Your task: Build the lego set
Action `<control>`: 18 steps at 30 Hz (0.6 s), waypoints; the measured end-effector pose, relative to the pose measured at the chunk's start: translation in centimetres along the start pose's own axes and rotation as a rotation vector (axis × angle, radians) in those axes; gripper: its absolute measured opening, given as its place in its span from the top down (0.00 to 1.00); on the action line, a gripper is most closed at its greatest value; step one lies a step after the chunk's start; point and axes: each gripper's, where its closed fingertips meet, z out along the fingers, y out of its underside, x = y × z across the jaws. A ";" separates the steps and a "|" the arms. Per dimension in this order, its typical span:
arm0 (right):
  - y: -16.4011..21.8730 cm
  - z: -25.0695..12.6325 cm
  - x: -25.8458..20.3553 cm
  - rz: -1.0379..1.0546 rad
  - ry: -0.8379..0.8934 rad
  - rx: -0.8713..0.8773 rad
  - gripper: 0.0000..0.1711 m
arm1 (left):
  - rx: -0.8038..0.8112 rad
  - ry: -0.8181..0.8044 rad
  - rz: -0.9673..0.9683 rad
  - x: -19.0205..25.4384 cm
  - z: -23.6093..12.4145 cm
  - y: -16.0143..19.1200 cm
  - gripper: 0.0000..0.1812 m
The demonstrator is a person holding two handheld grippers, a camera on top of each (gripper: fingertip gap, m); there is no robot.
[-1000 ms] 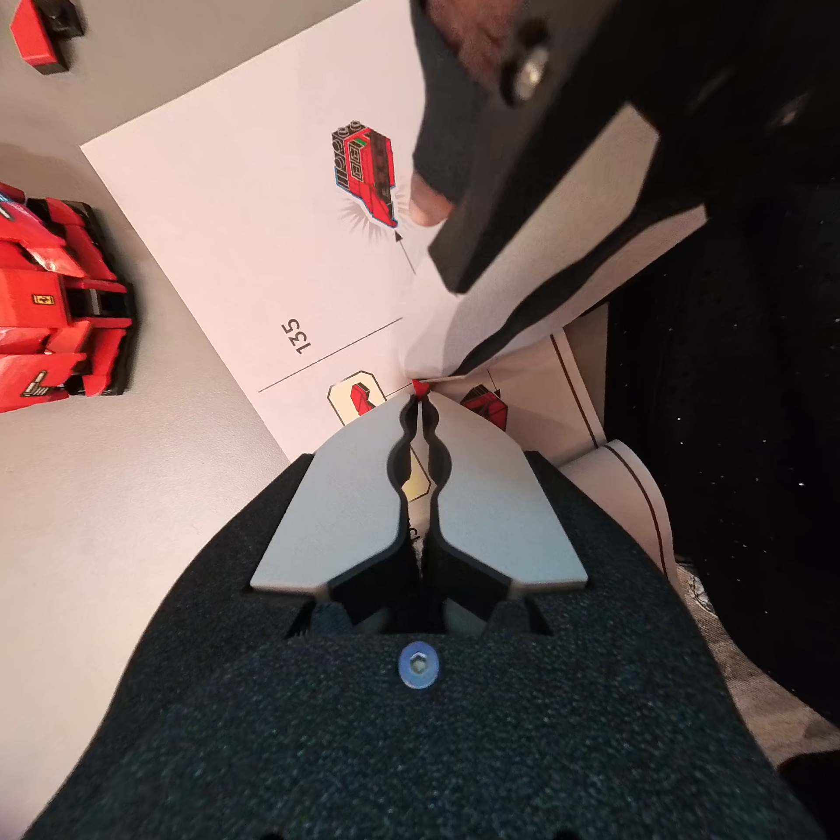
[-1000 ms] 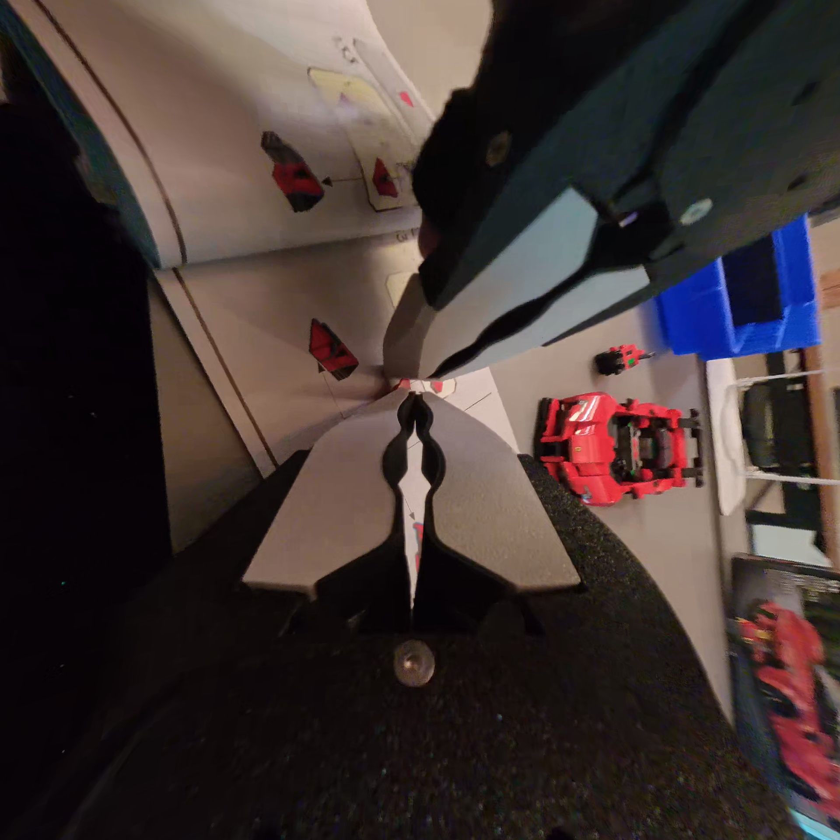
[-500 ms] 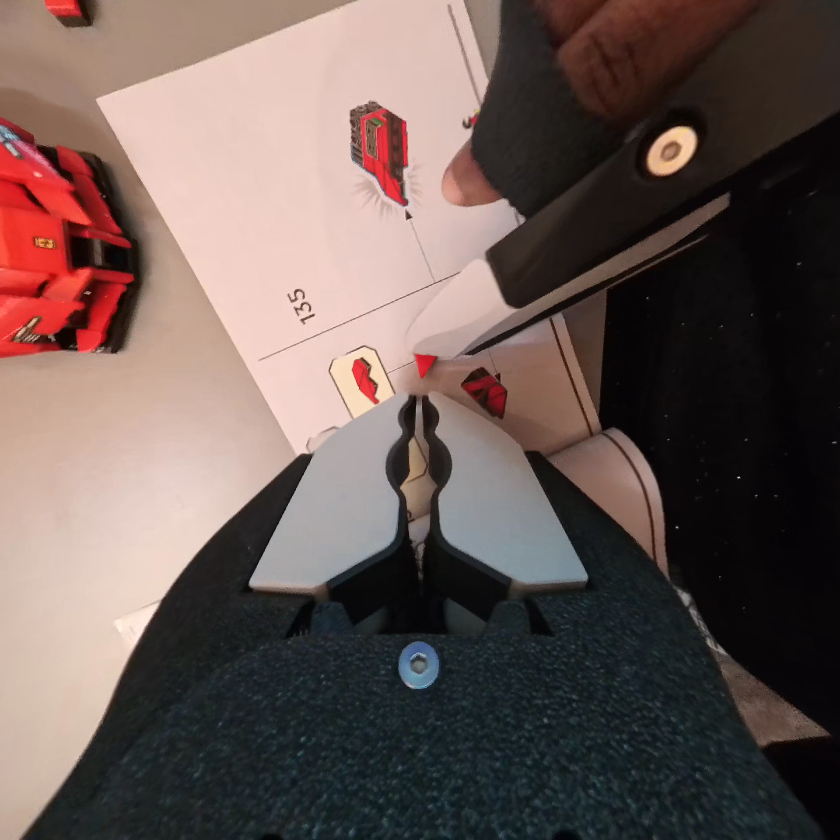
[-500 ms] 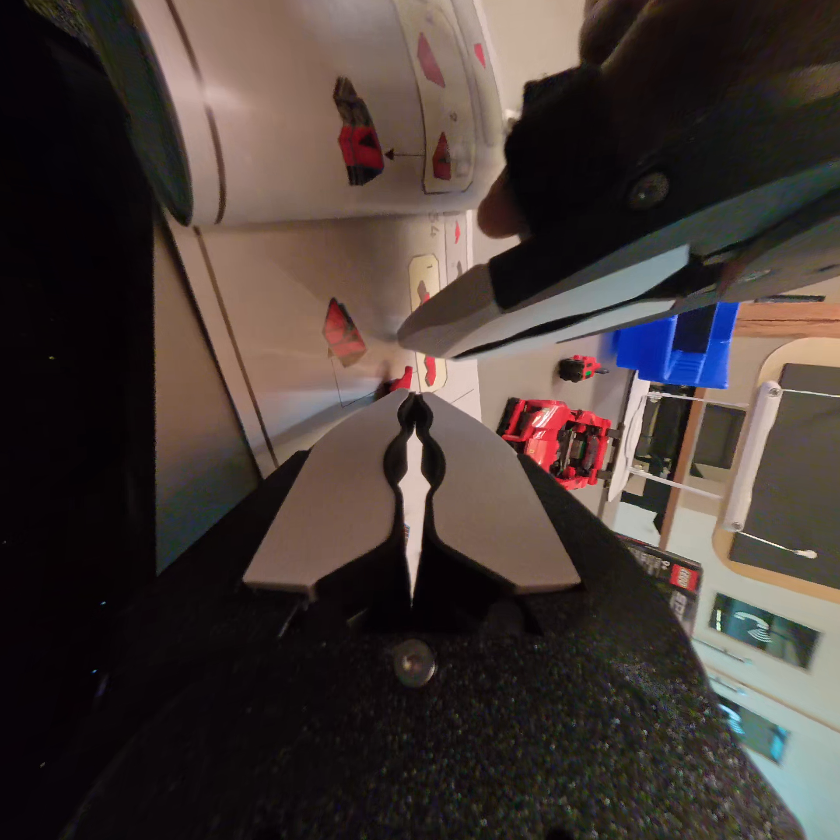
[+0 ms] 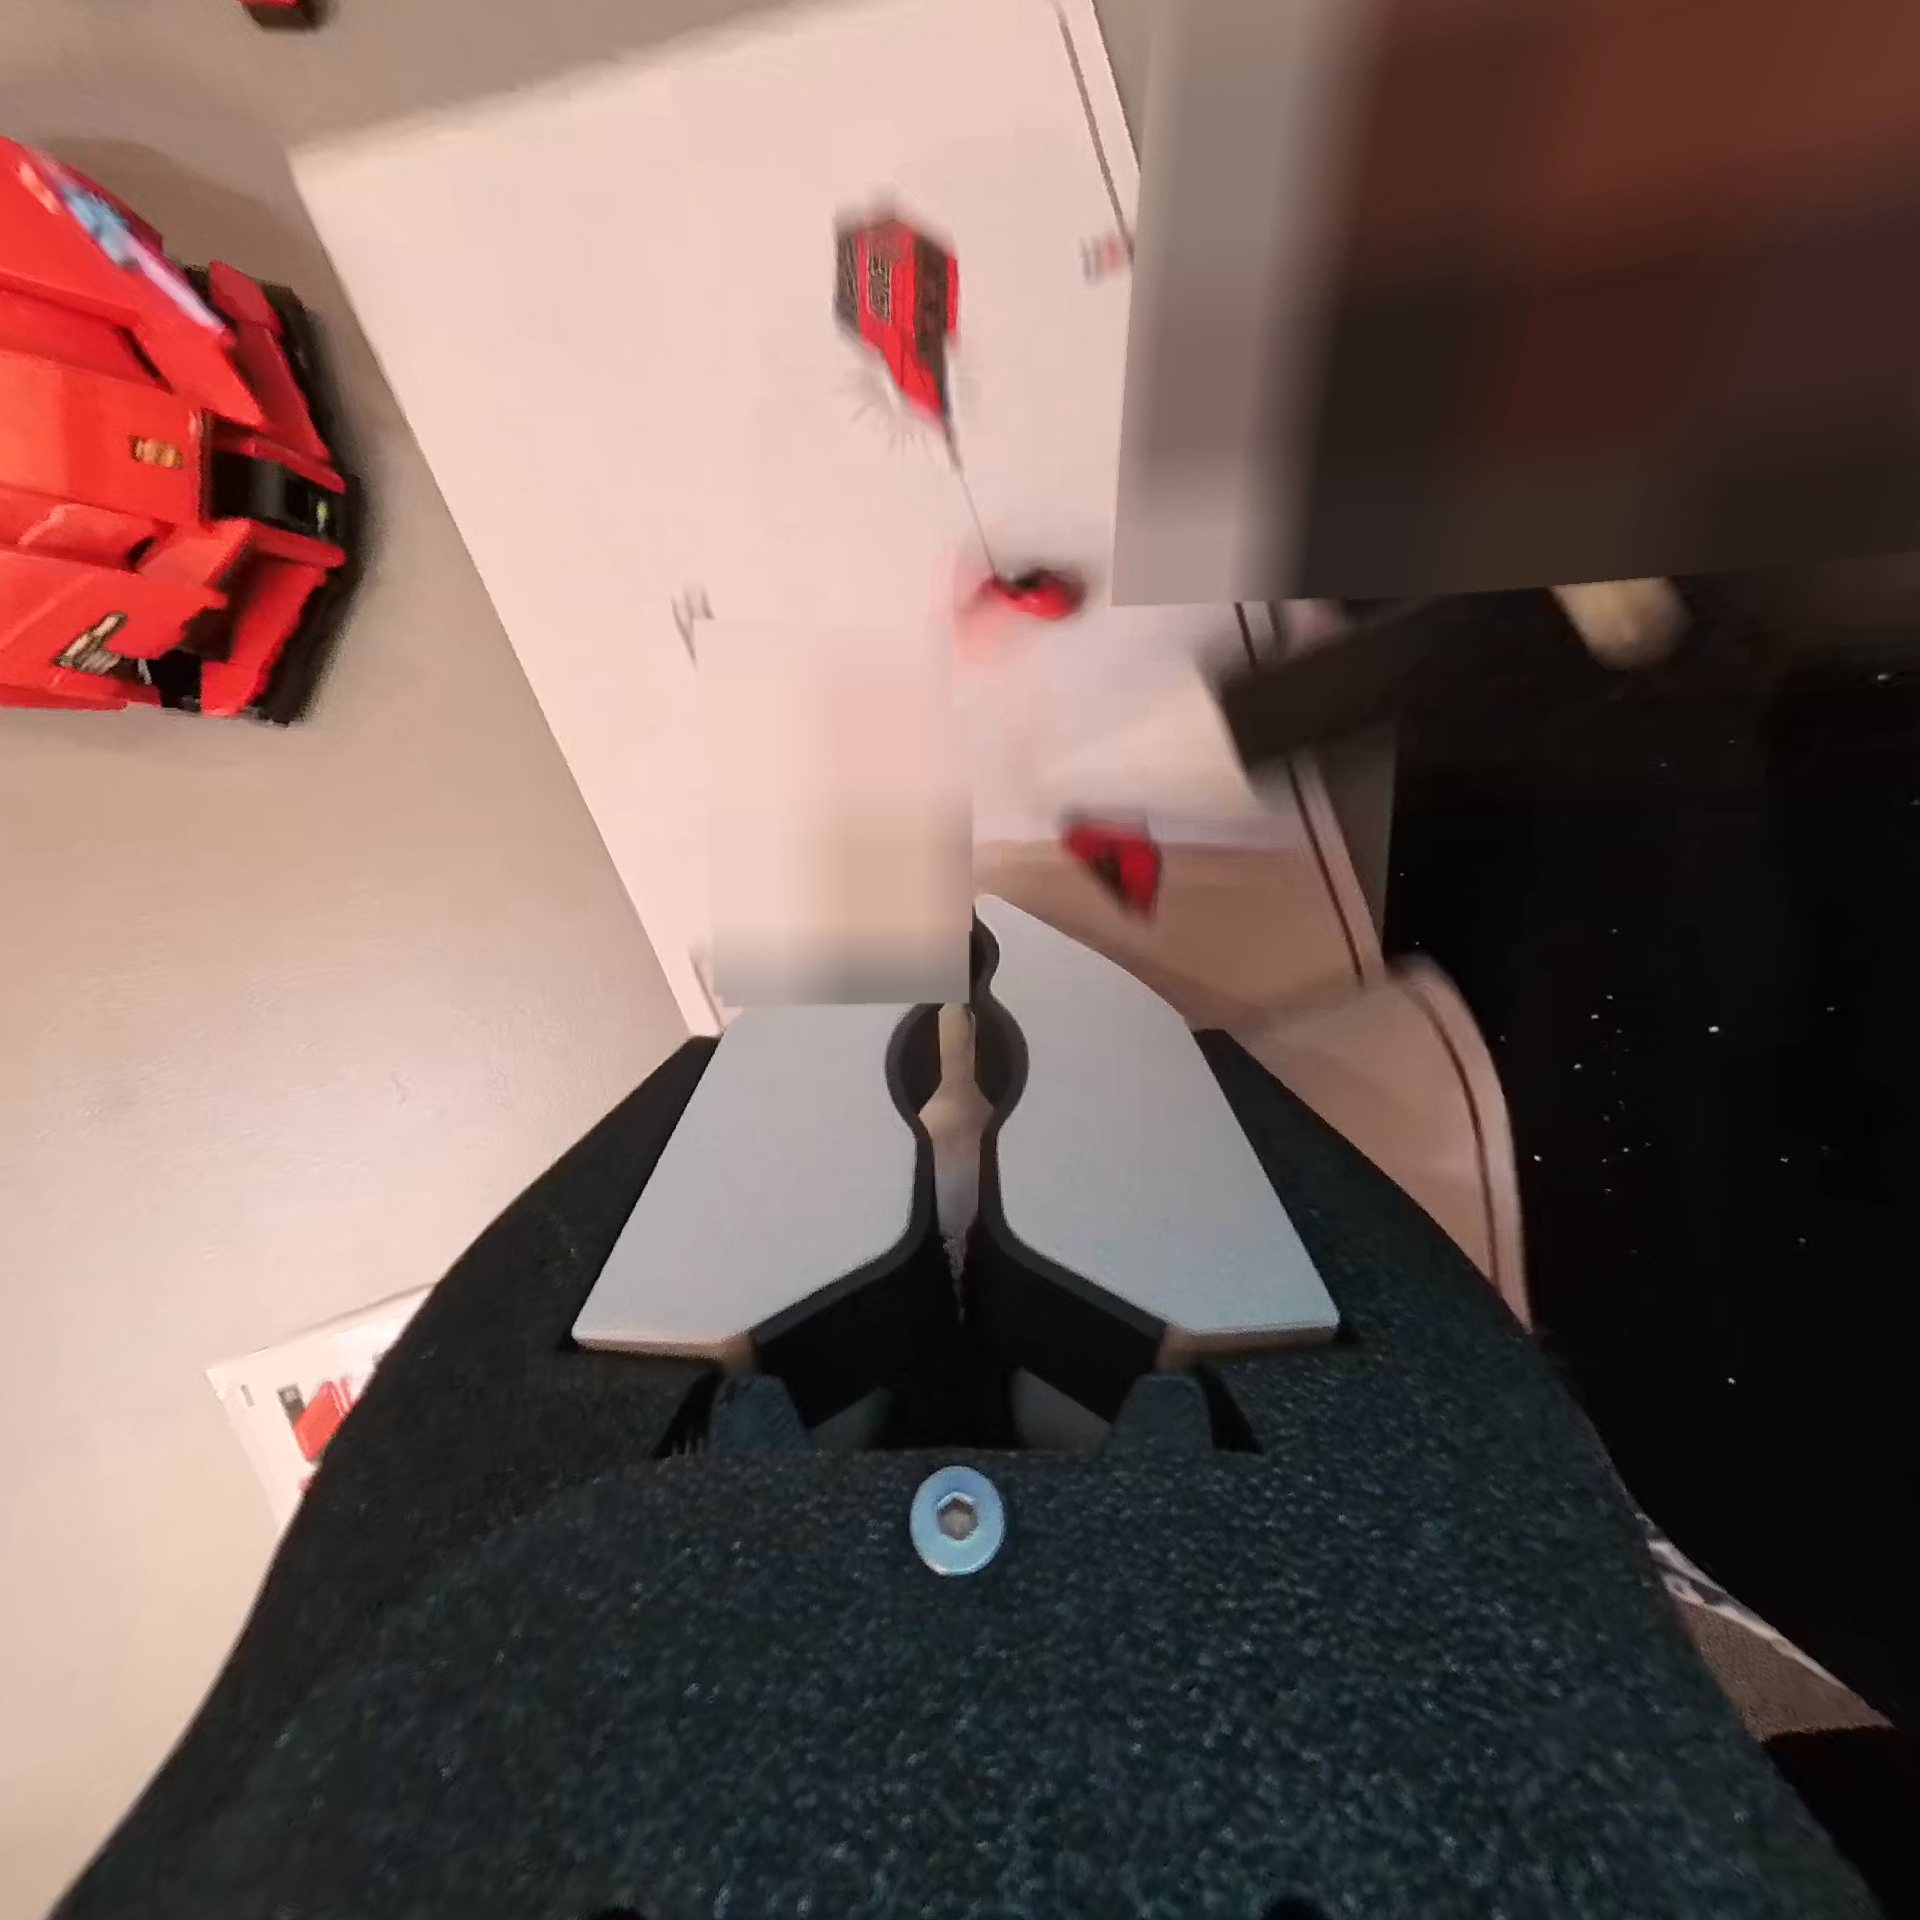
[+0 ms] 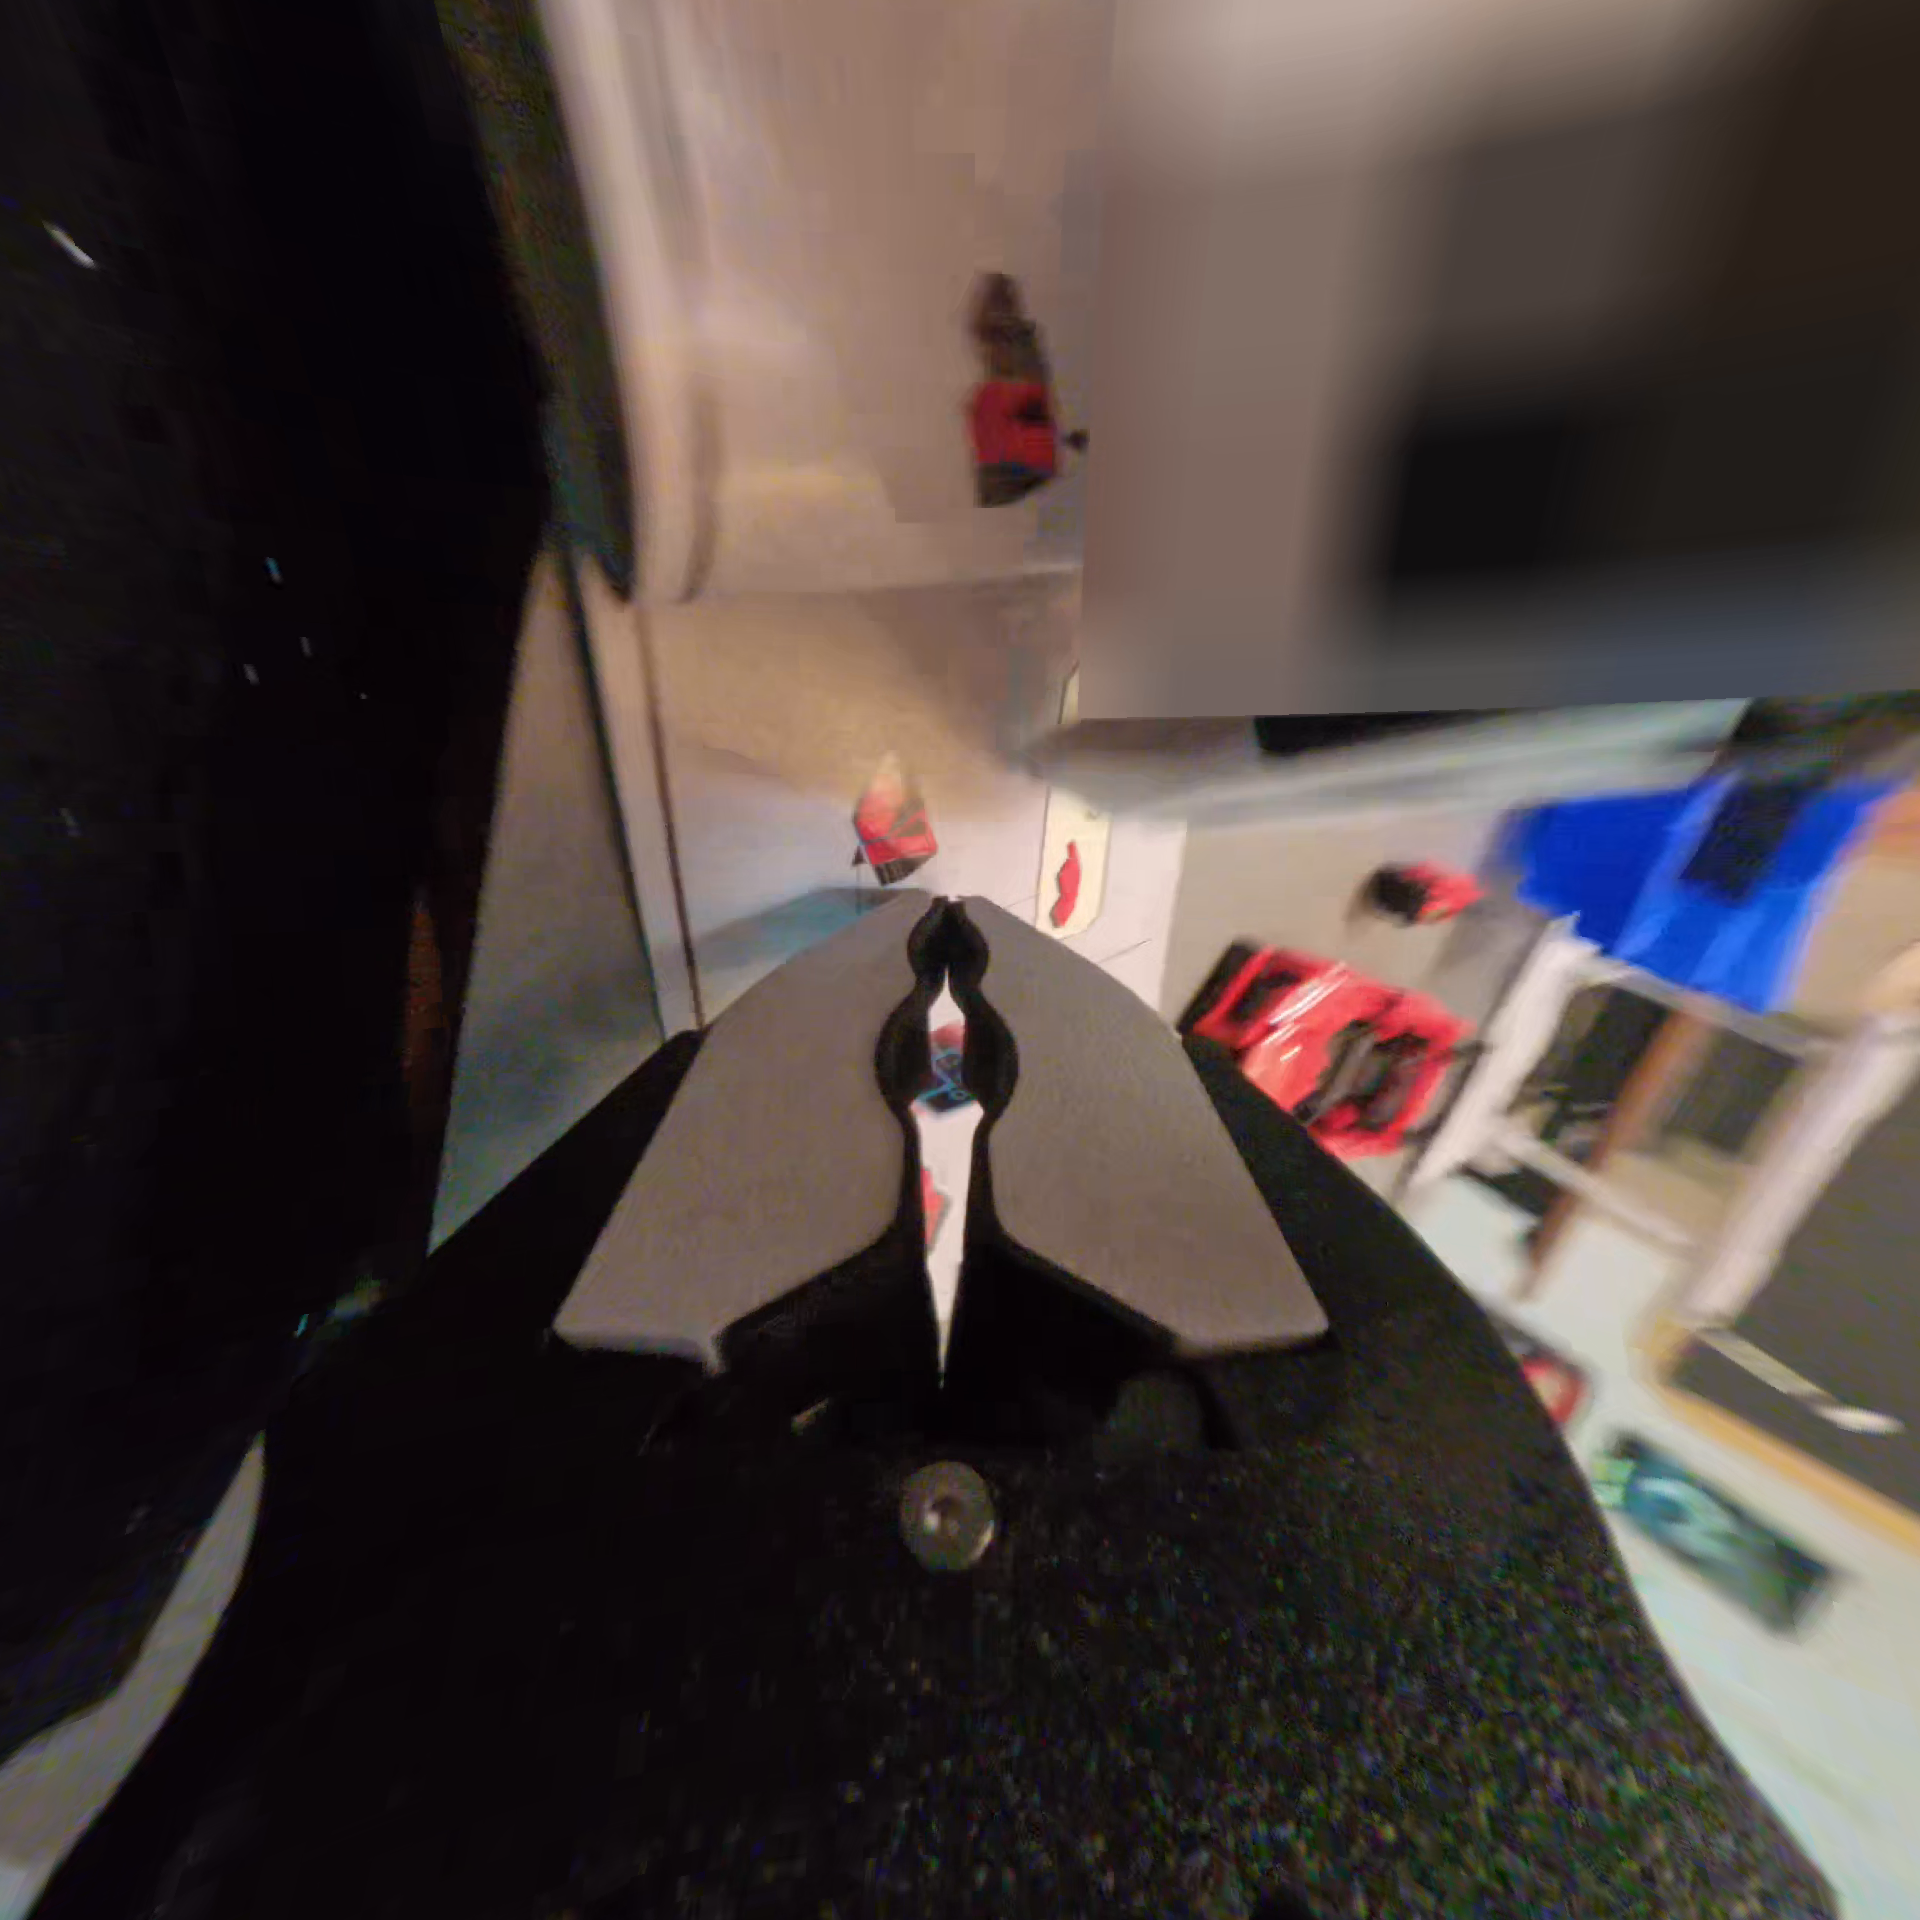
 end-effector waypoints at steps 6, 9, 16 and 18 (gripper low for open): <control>0.8 -3.4 3.4 0.165 0.216 0.277 1.00 | 0.071 -0.025 -0.014 -0.7 -1.3 -0.1 1.00; 6.8 -4.8 4.5 0.553 0.129 0.336 0.88 | 0.079 -0.042 -0.005 -0.7 -1.5 -0.4 0.99; 8.6 -5.8 1.8 0.865 -0.220 0.491 0.82 | 0.155 -0.040 0.036 -0.2 -1.4 -2.6 0.97; 8.4 -4.5 1.4 0.771 -0.238 0.449 0.86 | 0.189 -0.004 0.031 0.3 -1.1 -3.4 0.97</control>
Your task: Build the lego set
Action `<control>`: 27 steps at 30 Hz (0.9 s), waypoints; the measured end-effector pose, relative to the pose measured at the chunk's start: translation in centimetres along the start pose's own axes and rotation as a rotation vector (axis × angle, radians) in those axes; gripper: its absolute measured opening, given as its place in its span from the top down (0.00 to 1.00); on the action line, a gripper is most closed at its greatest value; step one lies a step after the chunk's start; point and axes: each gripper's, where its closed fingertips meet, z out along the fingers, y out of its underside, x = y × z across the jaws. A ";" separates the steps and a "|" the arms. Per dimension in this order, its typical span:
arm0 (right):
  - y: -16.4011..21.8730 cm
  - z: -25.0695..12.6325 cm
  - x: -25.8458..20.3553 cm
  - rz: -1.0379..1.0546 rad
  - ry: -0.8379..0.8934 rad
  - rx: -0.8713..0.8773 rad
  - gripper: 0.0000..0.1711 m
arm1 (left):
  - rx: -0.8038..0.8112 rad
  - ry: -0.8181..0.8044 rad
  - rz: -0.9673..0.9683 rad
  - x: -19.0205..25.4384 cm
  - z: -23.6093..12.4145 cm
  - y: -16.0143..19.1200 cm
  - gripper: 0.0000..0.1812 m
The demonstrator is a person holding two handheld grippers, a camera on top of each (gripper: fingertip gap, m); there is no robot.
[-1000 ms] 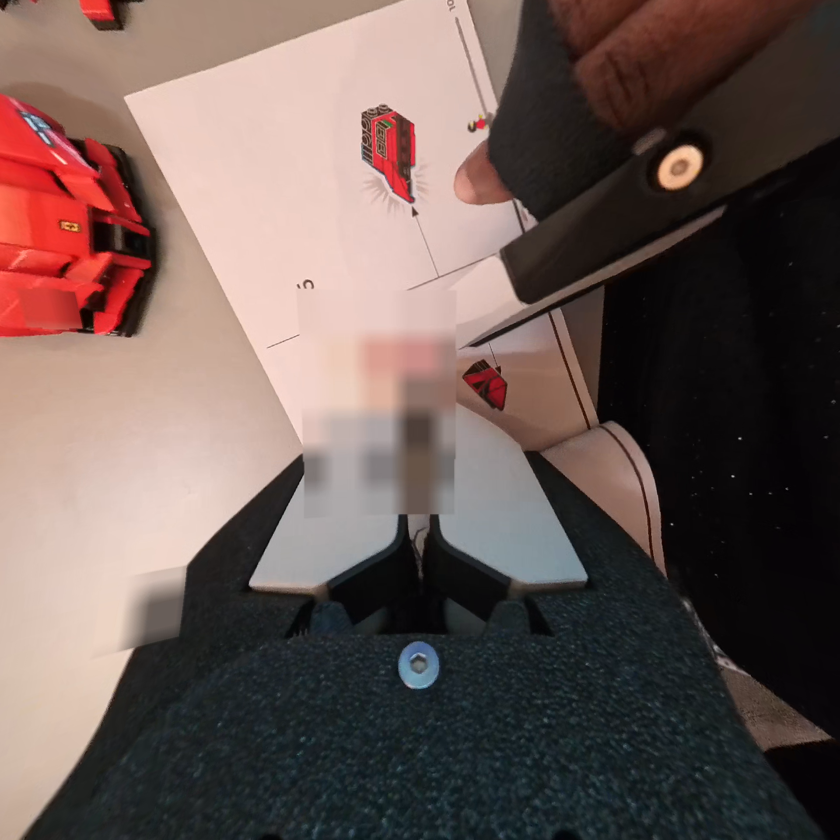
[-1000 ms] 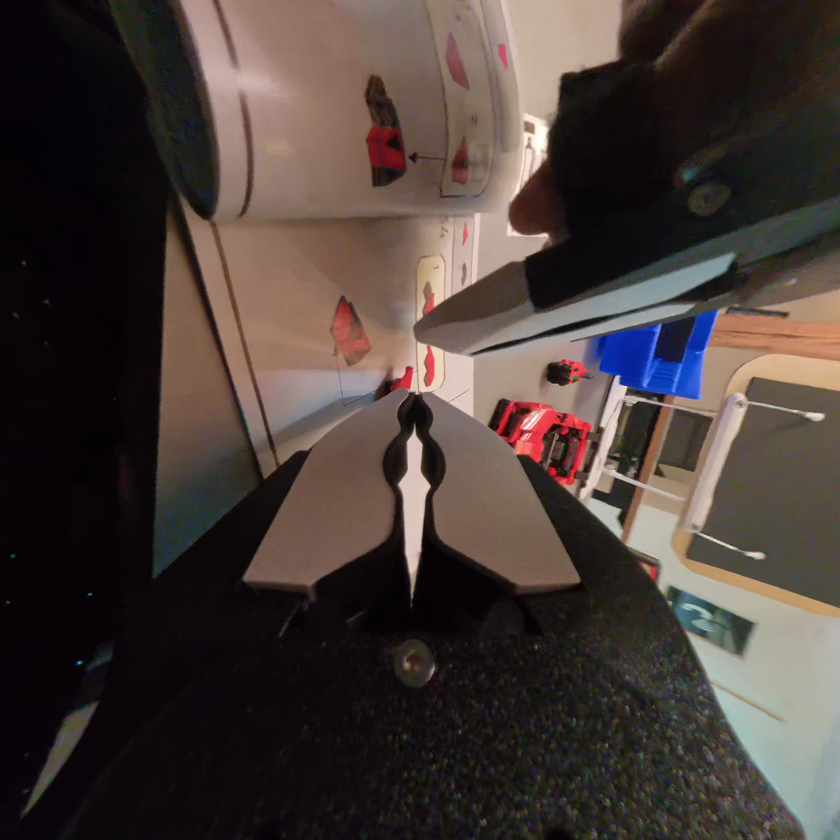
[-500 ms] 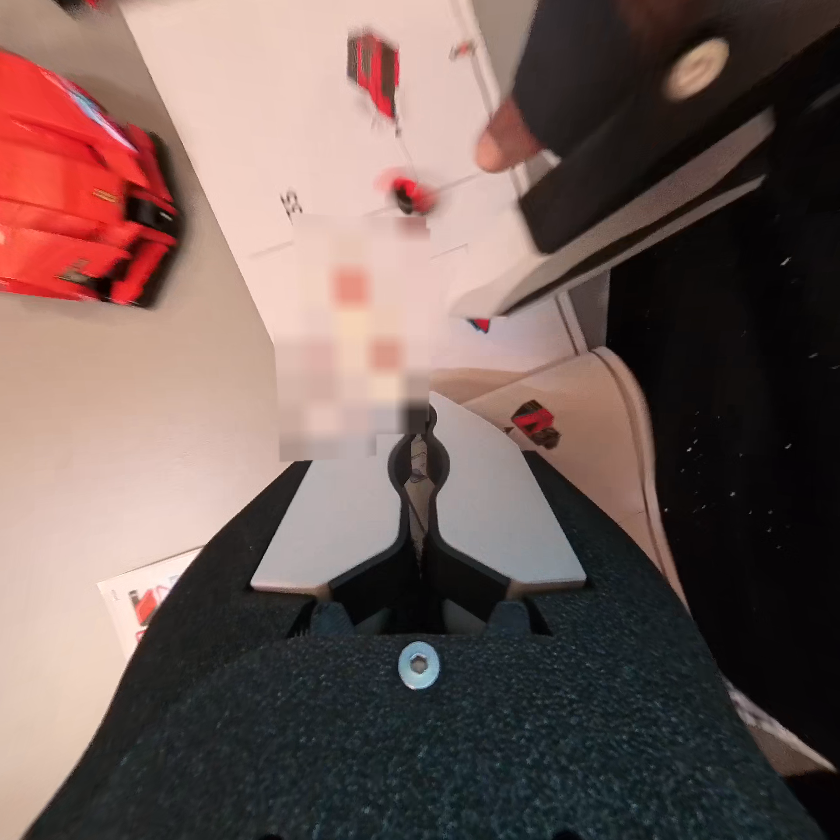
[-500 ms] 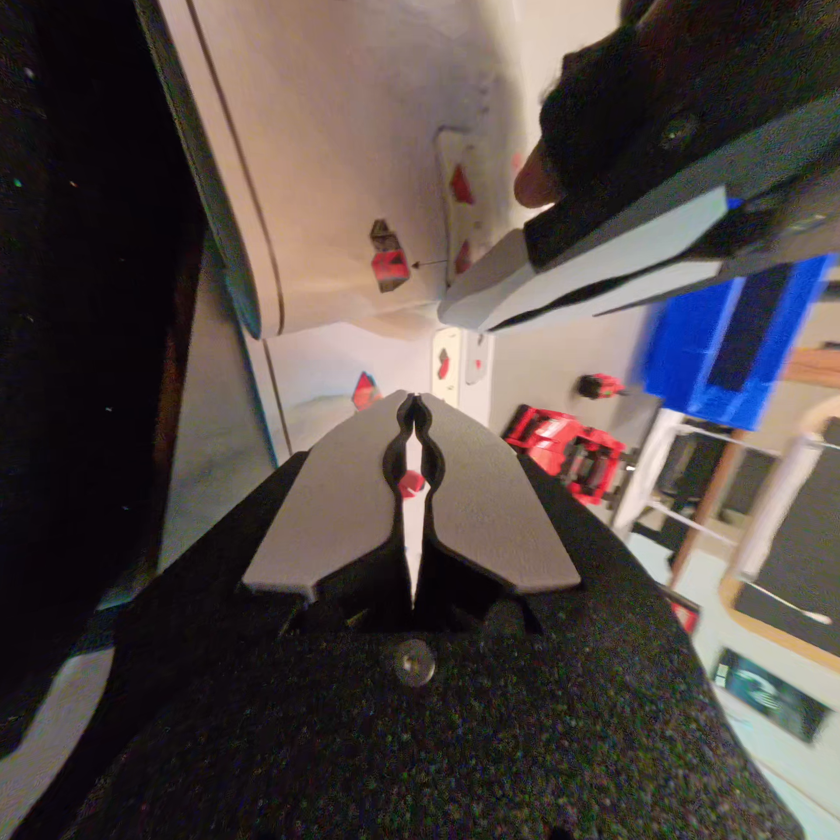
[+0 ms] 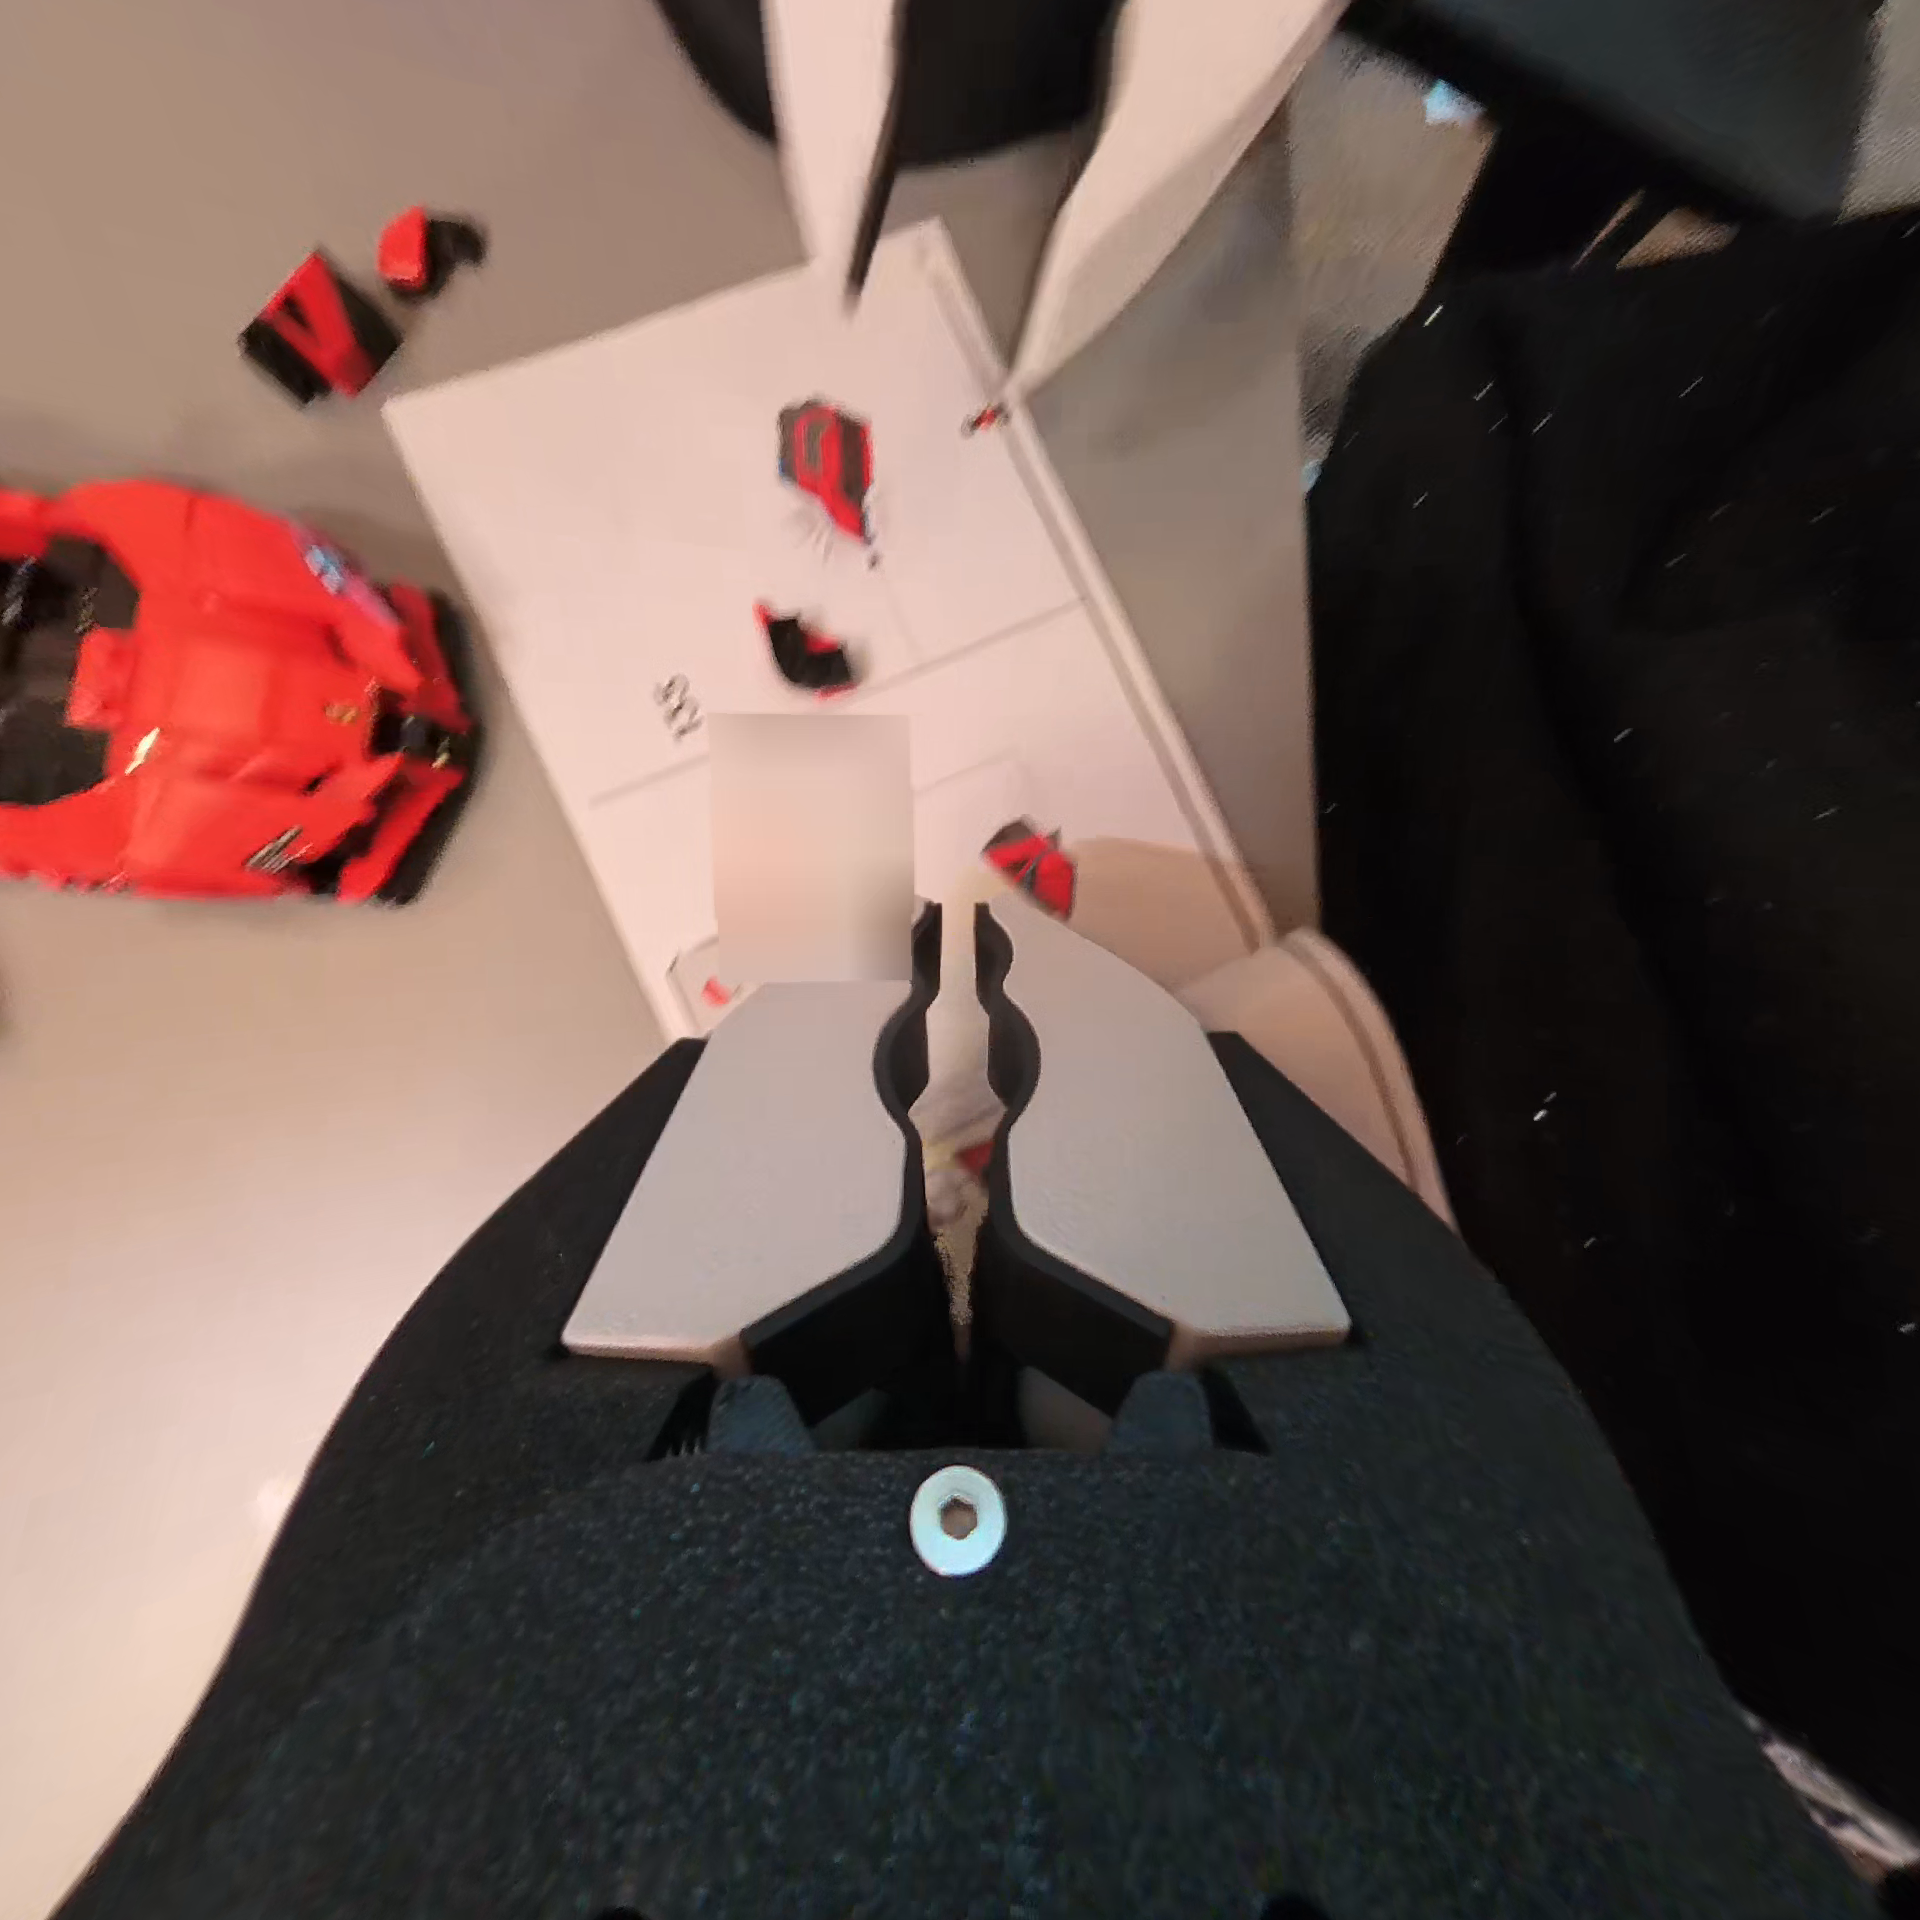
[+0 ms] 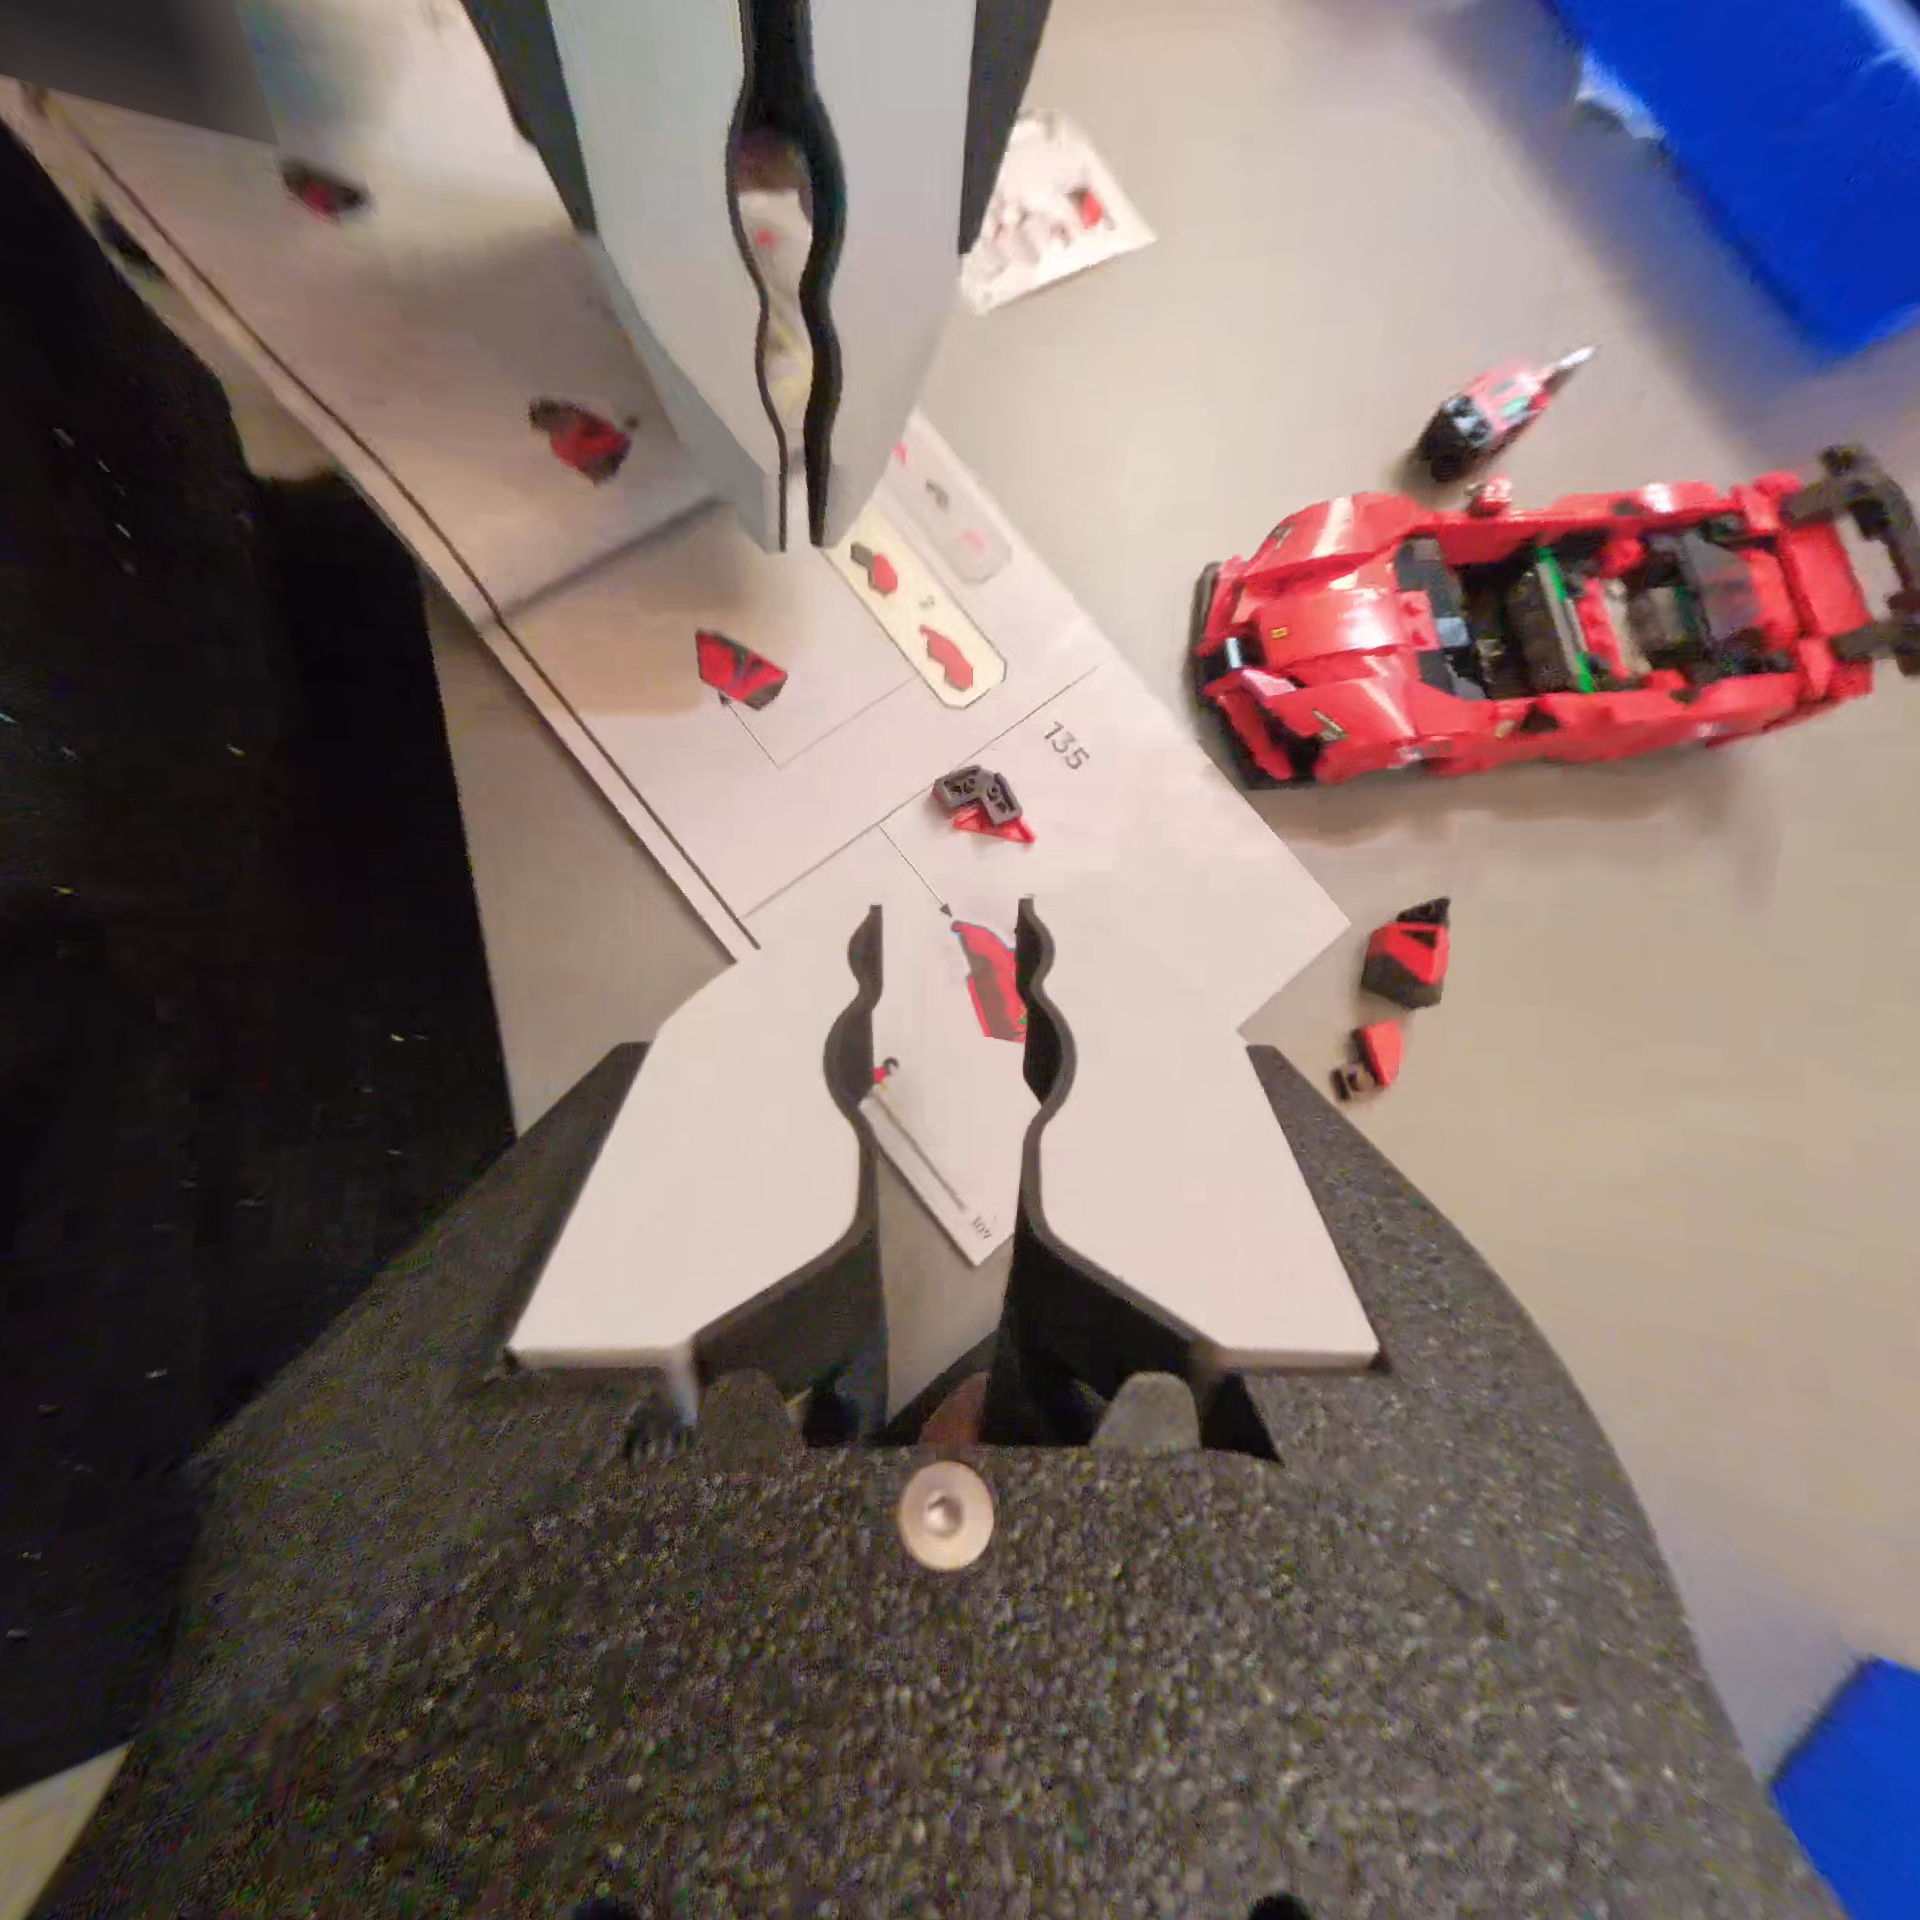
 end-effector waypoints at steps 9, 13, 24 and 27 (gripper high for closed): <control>-1.3 4.6 1.2 -0.119 -0.181 -0.127 1.00 | 0.077 -0.030 -0.024 -0.2 1.6 -0.6 0.98; -0.4 5.6 1.1 -0.117 -0.225 -0.207 1.00 | 0.080 -0.033 -0.026 -0.4 2.0 -0.2 0.98; -0.5 6.0 1.4 -0.145 -0.191 -0.203 1.00 | 0.096 -0.037 -0.017 -0.5 2.6 0.3 0.98; -0.6 5.9 1.5 -0.247 -0.084 -0.136 1.00 | 0.106 -0.033 -0.018 -0.4 2.6 0.3 0.98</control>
